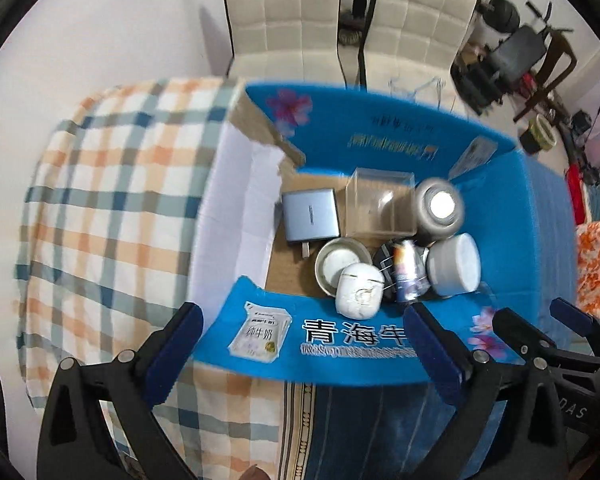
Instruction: Organize rigid objects
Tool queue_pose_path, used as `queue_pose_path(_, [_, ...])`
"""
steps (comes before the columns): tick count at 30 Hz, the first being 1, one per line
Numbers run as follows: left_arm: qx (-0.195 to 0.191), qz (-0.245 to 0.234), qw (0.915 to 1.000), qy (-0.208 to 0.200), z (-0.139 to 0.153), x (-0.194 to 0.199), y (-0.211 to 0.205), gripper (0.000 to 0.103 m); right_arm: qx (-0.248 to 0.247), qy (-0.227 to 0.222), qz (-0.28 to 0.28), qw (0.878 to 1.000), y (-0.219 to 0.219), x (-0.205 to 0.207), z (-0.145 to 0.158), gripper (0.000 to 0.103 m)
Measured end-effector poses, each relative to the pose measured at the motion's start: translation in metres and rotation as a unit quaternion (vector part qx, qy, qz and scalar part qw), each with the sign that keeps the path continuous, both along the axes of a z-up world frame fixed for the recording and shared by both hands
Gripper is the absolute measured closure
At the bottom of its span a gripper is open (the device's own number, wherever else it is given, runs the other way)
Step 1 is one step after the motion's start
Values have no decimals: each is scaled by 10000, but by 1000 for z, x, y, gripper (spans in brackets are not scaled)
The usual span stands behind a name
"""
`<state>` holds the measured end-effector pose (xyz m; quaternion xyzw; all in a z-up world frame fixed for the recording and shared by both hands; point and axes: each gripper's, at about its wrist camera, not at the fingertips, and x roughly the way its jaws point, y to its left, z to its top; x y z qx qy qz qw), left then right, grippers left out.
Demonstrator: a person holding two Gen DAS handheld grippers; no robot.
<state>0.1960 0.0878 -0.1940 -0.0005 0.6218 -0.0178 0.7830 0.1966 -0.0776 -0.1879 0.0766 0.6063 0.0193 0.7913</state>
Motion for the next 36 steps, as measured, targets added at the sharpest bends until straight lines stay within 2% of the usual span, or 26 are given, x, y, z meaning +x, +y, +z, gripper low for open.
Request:
queue_pose_path(10, [14, -131, 9957, -922, 101, -52, -6, 0, 216, -654, 59, 9976, -20, -66, 114, 0])
queue_pose_path(17, [-33, -182, 9907, -1351, 150, -82, -11, 0, 248, -1094, 65, 9937, -26, -101, 168, 0])
queue_pose_path(20, [-88, -168, 9888, -1478, 165, -92, -11, 0, 261, -1198, 114, 9924, -27, -113, 183, 0])
queue_pose_path(26, [-88, -156, 9855, -1689, 185, -109, -13, 0, -12, -1412, 102, 9899, -28, -125, 199, 0])
queue_pose_path(36, [12, -65, 9838, -1794, 191, -124, -12, 0, -291, -1522, -22, 9879, -34, -127, 203, 0])
